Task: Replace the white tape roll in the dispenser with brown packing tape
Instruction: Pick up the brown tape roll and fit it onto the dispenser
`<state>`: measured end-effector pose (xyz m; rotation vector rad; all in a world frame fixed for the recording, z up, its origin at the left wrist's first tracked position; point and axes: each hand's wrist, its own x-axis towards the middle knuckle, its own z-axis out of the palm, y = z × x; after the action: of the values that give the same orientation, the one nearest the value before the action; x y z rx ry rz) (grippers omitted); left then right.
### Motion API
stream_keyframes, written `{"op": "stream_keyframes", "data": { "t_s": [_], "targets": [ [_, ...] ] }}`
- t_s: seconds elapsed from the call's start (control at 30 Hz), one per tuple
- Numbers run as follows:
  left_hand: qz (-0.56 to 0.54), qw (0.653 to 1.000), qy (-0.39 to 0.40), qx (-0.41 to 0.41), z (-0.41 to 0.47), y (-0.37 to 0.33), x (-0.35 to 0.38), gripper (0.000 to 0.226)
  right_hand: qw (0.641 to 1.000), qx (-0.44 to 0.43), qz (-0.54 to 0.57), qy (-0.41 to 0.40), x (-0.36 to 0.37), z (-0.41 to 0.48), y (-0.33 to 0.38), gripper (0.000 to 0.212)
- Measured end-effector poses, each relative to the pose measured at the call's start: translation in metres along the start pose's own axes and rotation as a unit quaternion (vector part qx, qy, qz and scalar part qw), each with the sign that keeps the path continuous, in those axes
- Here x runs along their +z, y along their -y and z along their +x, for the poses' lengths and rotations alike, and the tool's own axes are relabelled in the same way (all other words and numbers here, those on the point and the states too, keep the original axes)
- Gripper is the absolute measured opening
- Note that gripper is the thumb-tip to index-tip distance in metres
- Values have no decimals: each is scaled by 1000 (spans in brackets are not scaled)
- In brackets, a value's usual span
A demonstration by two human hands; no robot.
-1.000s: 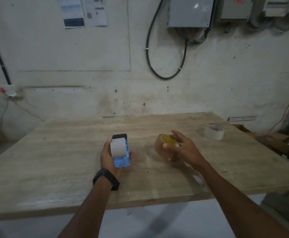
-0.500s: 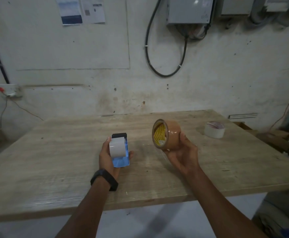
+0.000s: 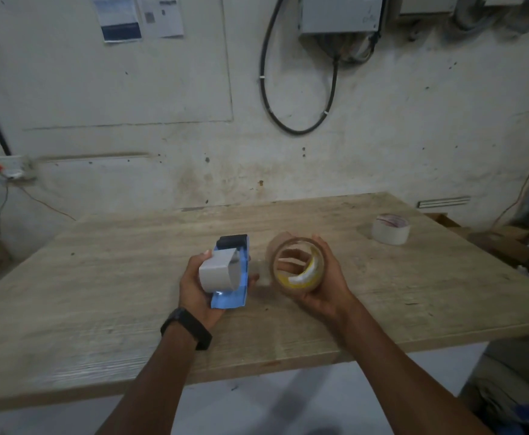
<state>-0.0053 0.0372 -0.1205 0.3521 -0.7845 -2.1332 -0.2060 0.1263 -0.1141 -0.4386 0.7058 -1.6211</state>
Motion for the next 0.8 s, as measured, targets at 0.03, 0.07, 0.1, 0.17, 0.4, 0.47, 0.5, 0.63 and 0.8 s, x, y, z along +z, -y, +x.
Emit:
{"op": "stream_keyframes", "data": {
  "t_s": [0.03, 0.07, 0.1, 0.17, 0.4, 0.47, 0.5, 0.63, 0.8],
  "targets": [
    [7, 1000, 8, -7, 0, 0, 1, 90, 999, 9, -29, -20, 2, 2, -1, 63],
    [13, 1000, 14, -12, -1, 0, 2, 87, 998, 19, -51, -38, 1, 5, -1, 65],
    [10, 1000, 18, -12, -3, 0, 3, 74, 997, 27, -63, -47, 2, 6, -1, 68],
    [6, 1000, 21, -7, -5, -1, 3, 47, 995, 53, -78, -43, 5, 6, 2, 70],
    [31, 996, 85, 2, -13, -3, 5, 64, 978, 155, -138, 22, 12, 9, 8, 63],
    [42, 995, 88, 17, -19, -1, 16, 48, 977, 165, -134, 27, 12, 9, 8, 63],
    [35, 996, 79, 23, -20, -1, 16, 40, 978, 166, -128, 21, 12, 10, 7, 66],
    [11, 997, 73, 2, -18, -4, 13, 52, 977, 141, -161, -21, 7, 17, 5, 88],
    [28, 997, 75, 2, -15, -3, 11, 66, 985, 34, -165, 33, 9, 9, -2, 68]
  ]
}}
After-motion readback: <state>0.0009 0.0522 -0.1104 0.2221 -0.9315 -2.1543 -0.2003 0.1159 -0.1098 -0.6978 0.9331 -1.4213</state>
